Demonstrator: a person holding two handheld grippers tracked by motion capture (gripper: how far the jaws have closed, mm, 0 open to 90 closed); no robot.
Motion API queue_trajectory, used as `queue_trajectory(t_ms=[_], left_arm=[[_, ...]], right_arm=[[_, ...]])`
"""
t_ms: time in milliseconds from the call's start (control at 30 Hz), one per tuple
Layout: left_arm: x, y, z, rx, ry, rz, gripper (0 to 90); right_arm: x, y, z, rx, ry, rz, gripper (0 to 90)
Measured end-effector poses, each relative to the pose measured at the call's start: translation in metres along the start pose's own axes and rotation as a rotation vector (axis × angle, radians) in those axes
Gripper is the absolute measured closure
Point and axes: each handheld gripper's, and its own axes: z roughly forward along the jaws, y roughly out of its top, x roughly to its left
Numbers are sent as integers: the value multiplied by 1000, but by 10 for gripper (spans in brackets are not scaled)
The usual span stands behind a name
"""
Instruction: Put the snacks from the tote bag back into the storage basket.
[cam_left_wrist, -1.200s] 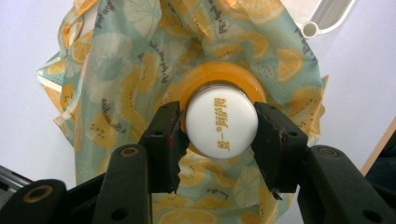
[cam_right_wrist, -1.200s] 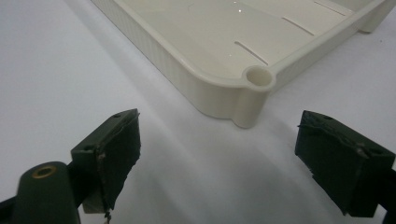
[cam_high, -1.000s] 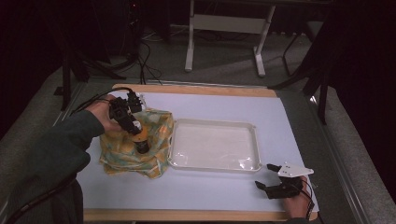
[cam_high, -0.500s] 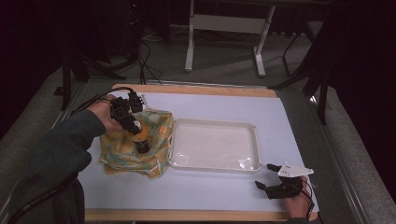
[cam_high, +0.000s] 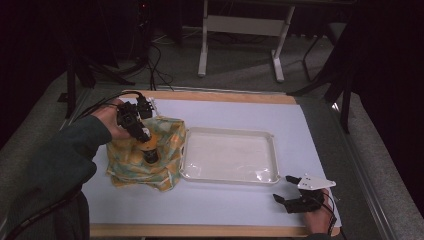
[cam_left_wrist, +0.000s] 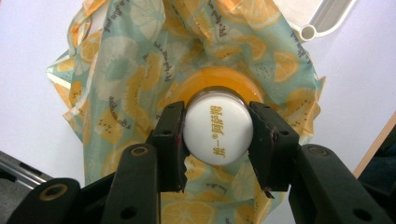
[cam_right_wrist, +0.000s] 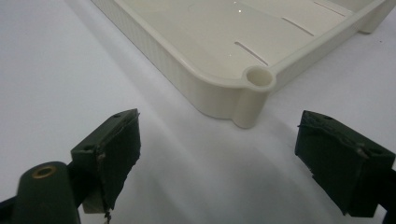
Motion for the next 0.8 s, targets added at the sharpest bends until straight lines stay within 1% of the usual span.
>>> queue_trajectory(t_ms=[500, 800], left_arm=[[-3, 4, -15, 6, 12, 11, 593], [-6, 9, -31, 10, 17, 23, 593]], right_arm=[[0, 0, 0, -3, 0, -2, 139], [0, 0, 0, -7, 1, -3, 139]])
